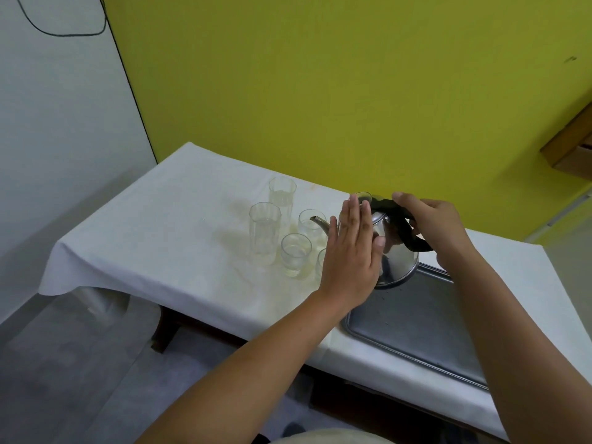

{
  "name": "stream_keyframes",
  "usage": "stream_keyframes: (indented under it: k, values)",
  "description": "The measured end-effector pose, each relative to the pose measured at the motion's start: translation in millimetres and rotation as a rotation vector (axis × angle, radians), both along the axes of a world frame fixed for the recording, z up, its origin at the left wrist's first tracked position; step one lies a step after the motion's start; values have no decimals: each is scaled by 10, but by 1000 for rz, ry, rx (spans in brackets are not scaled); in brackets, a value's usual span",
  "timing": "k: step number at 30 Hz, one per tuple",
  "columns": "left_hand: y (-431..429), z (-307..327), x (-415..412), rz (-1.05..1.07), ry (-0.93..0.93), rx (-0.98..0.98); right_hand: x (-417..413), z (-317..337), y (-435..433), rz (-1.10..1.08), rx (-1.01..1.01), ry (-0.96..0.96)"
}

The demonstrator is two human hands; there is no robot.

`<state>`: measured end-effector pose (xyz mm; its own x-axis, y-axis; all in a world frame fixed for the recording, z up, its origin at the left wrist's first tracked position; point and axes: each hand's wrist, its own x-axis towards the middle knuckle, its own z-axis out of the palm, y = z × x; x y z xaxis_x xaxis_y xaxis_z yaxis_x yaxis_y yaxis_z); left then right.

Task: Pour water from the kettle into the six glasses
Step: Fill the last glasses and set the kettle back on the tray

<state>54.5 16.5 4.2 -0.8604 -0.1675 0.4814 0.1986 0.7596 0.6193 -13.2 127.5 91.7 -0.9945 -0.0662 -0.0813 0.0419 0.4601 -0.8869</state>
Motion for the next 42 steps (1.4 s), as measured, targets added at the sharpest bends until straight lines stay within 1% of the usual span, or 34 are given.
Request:
stream_keyframes:
  k: [3, 5, 9, 13, 18, 24, 35, 42]
  values:
    - [44, 27, -9, -10, 0, 7, -20, 1, 48, -7, -3, 6]
    - [102, 22, 0, -7, -12, 30, -38, 13, 80, -8, 34, 25]
    - [268, -92, 49, 2, -57, 107, -53, 11, 129, 21, 228, 98]
    - [425, -206, 122, -8, -105, 179, -28, 41, 154, 58, 447, 118]
    - [531, -291, 173, 16, -99, 237, -7, 74, 145, 100, 576, 120]
    - [576, -331, 193, 39, -117, 282, -11, 93, 92, 151, 662, 124]
    - [505, -316, 196, 43, -64, 358, -13, 134, -52, 187, 715, 148]
    - [443, -346, 276, -1, -86, 359, 9, 187, -160, 173, 837, 171]
